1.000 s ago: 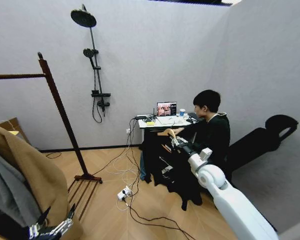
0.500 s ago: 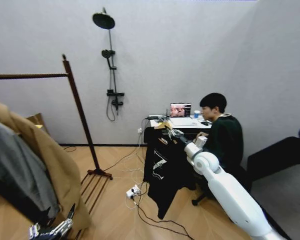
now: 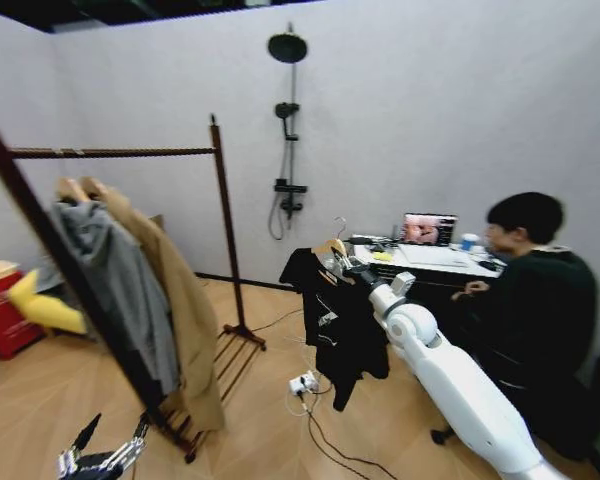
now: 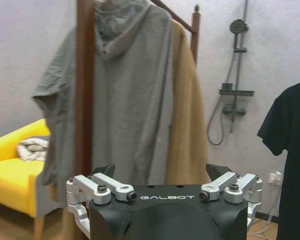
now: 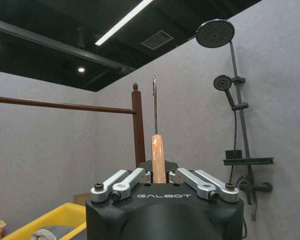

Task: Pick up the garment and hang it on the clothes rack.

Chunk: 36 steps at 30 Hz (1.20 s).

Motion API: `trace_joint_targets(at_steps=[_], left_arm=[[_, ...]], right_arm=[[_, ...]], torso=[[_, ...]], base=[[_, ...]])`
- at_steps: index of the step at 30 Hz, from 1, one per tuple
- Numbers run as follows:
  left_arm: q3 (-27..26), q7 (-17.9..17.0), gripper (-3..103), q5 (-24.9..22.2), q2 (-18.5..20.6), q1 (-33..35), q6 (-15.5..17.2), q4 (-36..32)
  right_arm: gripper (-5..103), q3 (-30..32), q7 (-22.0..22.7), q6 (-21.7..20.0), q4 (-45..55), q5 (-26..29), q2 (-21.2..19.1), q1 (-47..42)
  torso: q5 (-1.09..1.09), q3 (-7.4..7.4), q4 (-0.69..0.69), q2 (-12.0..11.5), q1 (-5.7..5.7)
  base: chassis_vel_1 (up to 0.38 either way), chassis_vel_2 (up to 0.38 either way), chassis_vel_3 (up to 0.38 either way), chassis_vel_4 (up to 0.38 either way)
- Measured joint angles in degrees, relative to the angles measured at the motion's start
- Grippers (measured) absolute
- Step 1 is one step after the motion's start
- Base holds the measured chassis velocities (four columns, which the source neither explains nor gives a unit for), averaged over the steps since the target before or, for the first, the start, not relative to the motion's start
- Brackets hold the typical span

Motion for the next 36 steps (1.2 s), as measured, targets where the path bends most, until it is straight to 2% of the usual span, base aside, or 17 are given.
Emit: trace_joint_targets(at_steps=[17, 24, 34, 36], left_arm=[[0.0, 0.0, 100, 0.0, 0.0, 0.0, 0.0, 0.0], [0.0, 0.0, 100, 0.0, 0.0, 0.0, 0.0, 0.0], [0.0, 0.0, 100, 0.0, 0.0, 0.0, 0.0, 0.0], [0.0, 0.0, 100, 0.0, 0.0, 0.0, 0.0, 0.0]], right_arm=[[10, 0.8, -1.2, 0.1, -2.6, -1.6, -1.5, 2.1], [10, 0.5, -1.6, -1.2, -3.8, -0.7, -2.0, 5.1], [10, -4.8, -2.3, -1.5, -7.1, 2.3, -0.3, 12.0], [10, -8.2, -2.8, -1.3, -9.3, 3.0, 1.0, 17.4]], torso=[[0.0, 0.0, 0.04, 0.0, -0.01], [-0.01, -0.01, -0.02, 0.0, -0.02], [-0.01, 0.0, 0.02, 0.0, -0.01], [-0.01, 0.01, -0.01, 0.0, 0.03]], base=[[0.114, 0.119, 0.125, 0.109], [-0.053, 0.078, 0.07, -0.047], [-0.187, 0.205, 0.206, -0.206], [-0.234, 0.249, 0.237, -0.238]])
